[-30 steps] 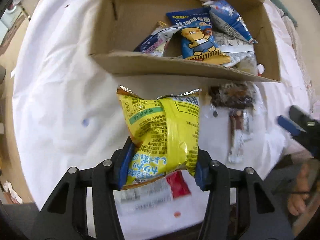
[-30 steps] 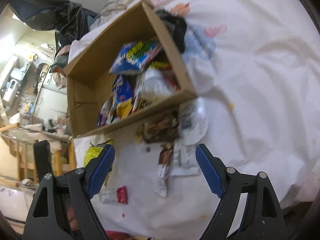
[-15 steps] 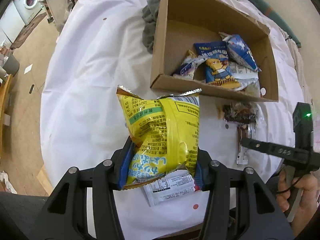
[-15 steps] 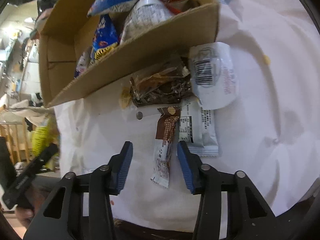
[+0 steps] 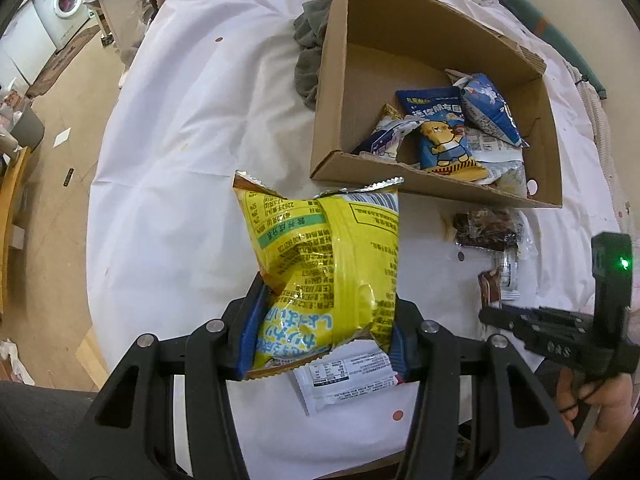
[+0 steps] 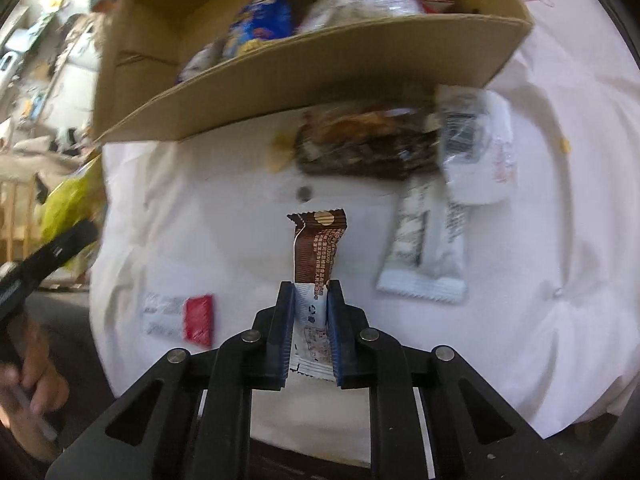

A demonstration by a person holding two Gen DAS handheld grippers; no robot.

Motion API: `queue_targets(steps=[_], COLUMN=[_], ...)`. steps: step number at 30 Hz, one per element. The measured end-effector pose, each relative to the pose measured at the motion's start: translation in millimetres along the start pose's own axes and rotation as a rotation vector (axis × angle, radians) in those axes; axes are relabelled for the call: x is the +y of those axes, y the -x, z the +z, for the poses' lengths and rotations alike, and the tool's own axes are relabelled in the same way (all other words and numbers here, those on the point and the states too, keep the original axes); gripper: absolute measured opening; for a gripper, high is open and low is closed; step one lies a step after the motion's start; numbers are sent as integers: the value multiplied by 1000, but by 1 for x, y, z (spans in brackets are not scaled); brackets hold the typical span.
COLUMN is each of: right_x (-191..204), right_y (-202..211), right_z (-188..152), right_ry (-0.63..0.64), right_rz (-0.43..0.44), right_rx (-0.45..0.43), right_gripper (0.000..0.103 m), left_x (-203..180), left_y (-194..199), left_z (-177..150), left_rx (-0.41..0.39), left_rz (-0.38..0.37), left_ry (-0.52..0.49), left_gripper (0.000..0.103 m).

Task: Organize snacks
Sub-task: 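Lower the yellow bag and brown bar into the box and release both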

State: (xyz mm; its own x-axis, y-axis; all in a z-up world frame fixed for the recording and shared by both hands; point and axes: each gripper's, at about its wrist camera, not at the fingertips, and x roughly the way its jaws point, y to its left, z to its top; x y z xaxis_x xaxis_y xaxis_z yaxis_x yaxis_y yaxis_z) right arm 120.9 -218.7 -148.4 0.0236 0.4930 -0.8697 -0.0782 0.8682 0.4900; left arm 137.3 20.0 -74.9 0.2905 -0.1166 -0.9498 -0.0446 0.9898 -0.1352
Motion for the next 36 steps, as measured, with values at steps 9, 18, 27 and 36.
queue_targets(steps=[9, 18, 27, 36], right_x=[30, 26, 24, 11], right_y=[53, 89, 112, 116], right_z=[2, 24, 43, 84], right_ry=[99, 60, 53, 46], right_rz=[128, 122, 135, 106], right_rx=[-221, -424, -529, -556], right_gripper=[17, 17, 16, 17], left_x=[-18, -21, -39, -59], left_y=[23, 50, 46, 33], left_z=[-8, 9, 52, 96], left_rx=[-160, -288, -302, -330], left_rz=[41, 15, 36, 40], left_ry=[-99, -62, -97, -132], left_gripper=[47, 47, 47, 47])
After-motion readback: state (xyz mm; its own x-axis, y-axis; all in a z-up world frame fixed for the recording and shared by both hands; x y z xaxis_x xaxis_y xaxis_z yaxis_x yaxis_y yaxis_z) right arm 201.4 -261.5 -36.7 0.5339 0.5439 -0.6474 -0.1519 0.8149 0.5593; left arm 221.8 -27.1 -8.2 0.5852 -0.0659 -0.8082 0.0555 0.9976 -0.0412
